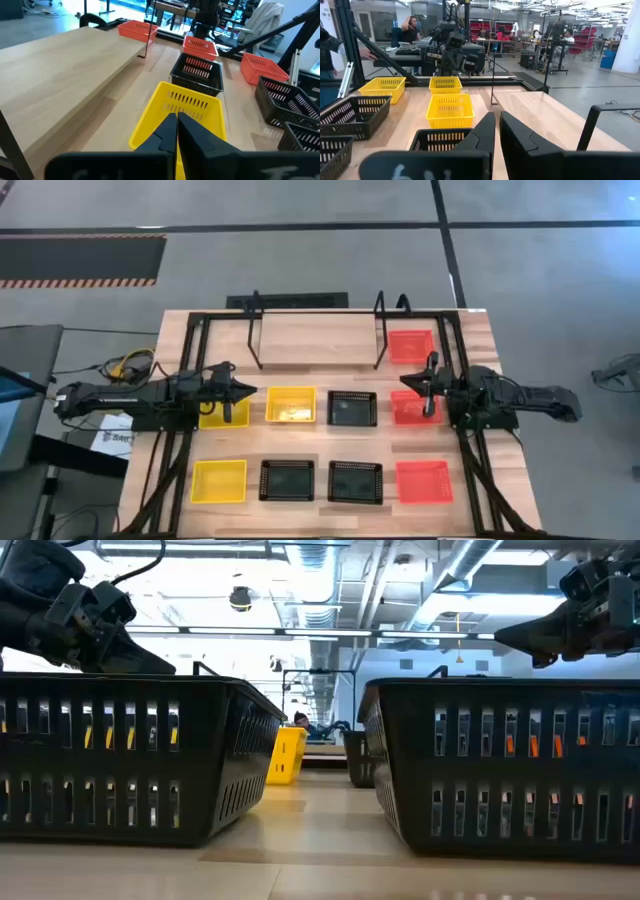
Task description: Stack baskets on shelf by color
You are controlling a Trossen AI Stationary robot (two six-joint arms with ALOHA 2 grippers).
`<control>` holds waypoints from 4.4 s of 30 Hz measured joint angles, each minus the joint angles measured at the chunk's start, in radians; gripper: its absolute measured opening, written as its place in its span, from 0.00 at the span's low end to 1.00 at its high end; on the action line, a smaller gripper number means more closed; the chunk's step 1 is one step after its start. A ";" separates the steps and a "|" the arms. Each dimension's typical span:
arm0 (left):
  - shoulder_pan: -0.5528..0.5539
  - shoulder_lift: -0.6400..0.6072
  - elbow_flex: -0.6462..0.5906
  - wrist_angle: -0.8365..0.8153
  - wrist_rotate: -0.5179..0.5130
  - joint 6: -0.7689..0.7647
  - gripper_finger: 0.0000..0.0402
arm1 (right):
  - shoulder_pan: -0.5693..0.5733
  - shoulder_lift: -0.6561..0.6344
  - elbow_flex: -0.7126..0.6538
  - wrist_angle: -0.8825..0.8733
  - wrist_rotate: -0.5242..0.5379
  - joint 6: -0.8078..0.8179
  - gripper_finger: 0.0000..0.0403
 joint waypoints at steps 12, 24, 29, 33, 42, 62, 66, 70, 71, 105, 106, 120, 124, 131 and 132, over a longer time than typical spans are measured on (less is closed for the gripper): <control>0.000 0.000 0.000 0.000 0.000 0.000 0.00 | 0.000 0.000 0.000 0.000 0.000 0.000 0.13; 0.000 0.000 0.000 0.000 0.000 0.000 0.00 | 0.000 0.000 0.000 0.000 0.000 0.000 0.13; 0.000 0.000 0.000 0.000 0.000 0.000 0.00 | 0.000 0.000 0.000 0.000 0.000 0.000 0.13; 0.000 0.000 0.000 0.000 0.000 0.000 0.00 | 0.000 0.000 0.000 0.000 0.000 0.000 0.13; 0.000 0.000 0.000 0.000 0.000 0.000 0.00 | 0.000 0.000 0.000 0.000 0.000 0.000 0.13; 0.000 0.000 0.000 0.000 0.000 0.000 0.00 | 0.000 0.000 0.000 0.000 0.000 0.000 0.13; 0.000 0.000 0.000 0.000 0.000 0.000 0.00 | 0.000 0.000 0.000 0.000 0.000 0.000 0.13; 0.000 0.000 0.000 0.000 0.000 0.000 0.00 | 0.000 0.000 0.000 0.000 0.000 0.000 0.13; 0.000 0.000 0.000 0.000 0.000 0.000 0.00 | 0.000 0.000 0.000 0.000 0.000 0.000 0.13; 0.000 0.000 0.082 0.281 -0.165 -0.257 0.00 | -0.001 0.000 0.003 0.482 0.004 0.487 0.13; 0.000 0.000 0.102 0.291 -0.165 -0.225 0.00 | -0.001 0.000 0.006 0.478 0.004 0.503 0.13; -0.005 0.026 0.470 -0.129 -0.294 0.012 0.00 | 0.005 0.001 0.170 0.488 0.011 0.487 0.13; -0.033 0.138 0.654 -0.457 -0.380 -0.008 0.00 | 0.026 0.038 0.289 0.487 -0.035 0.368 0.13; -0.071 0.432 0.940 -0.972 -0.365 -0.103 0.00 | 0.068 0.209 0.491 0.431 -0.083 0.203 0.13; -0.073 0.473 0.965 -1.042 -0.358 -0.131 0.00 | 0.073 0.239 0.516 0.413 -0.082 0.192 0.13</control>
